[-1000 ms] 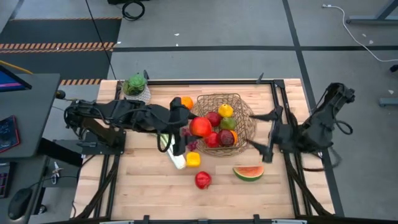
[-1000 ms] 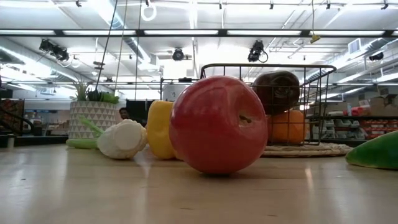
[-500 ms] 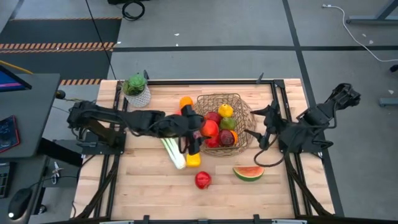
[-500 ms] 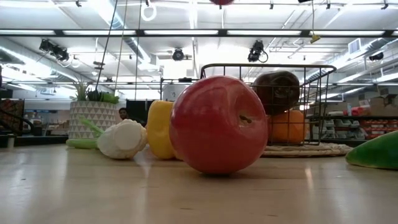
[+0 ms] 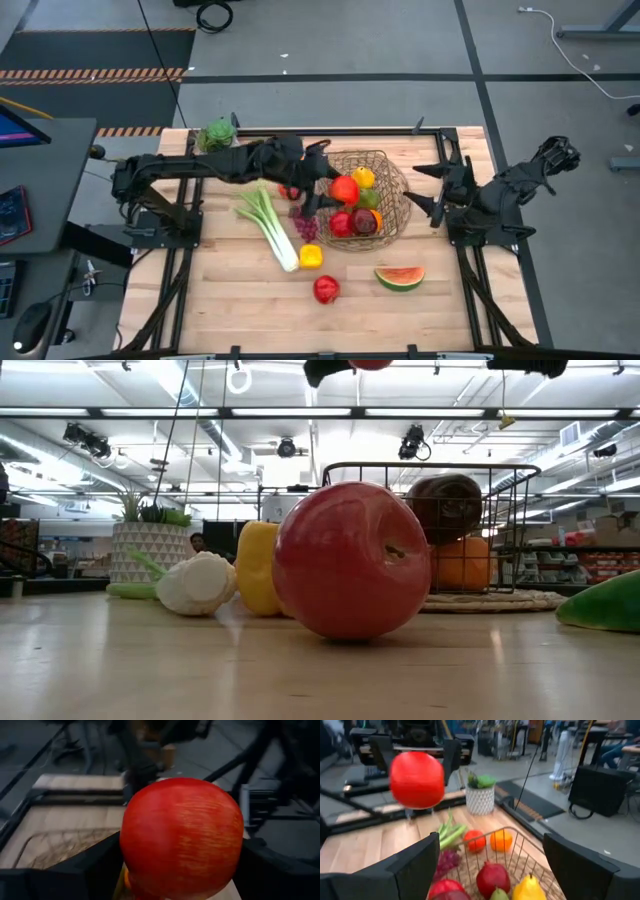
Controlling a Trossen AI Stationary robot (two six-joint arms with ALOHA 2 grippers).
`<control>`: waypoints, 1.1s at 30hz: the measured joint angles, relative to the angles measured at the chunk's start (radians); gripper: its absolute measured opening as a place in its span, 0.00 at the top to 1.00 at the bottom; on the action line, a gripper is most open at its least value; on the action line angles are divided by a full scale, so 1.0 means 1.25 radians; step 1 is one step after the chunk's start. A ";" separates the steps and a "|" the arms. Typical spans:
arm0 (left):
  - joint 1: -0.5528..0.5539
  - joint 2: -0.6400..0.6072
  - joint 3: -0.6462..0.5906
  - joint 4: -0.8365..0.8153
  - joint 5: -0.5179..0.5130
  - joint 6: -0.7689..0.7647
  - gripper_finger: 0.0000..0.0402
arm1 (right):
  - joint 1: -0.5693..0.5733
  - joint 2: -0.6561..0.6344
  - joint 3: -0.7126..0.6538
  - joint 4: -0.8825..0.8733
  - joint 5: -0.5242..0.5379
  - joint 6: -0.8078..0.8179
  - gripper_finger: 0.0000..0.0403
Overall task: Build produce basket
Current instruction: Put the apple into the wire basket
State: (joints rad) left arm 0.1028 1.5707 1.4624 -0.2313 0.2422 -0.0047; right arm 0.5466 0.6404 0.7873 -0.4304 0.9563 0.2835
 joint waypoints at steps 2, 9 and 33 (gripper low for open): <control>0.012 0.000 0.000 0.011 0.045 0.048 0.21 | -0.014 -0.010 -0.048 0.081 -0.008 -0.030 0.11; 0.010 0.000 0.000 0.004 0.067 0.242 0.21 | -0.044 -0.016 -0.118 0.136 -0.063 -0.028 0.11; -0.078 0.062 0.001 0.083 0.031 0.267 0.21 | -0.049 -0.044 -0.159 0.139 -0.172 -0.015 0.11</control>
State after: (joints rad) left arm 0.0050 1.6478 1.4631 -0.1272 0.2806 0.3289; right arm 0.4854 0.5858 0.5888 -0.2565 0.7418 0.2642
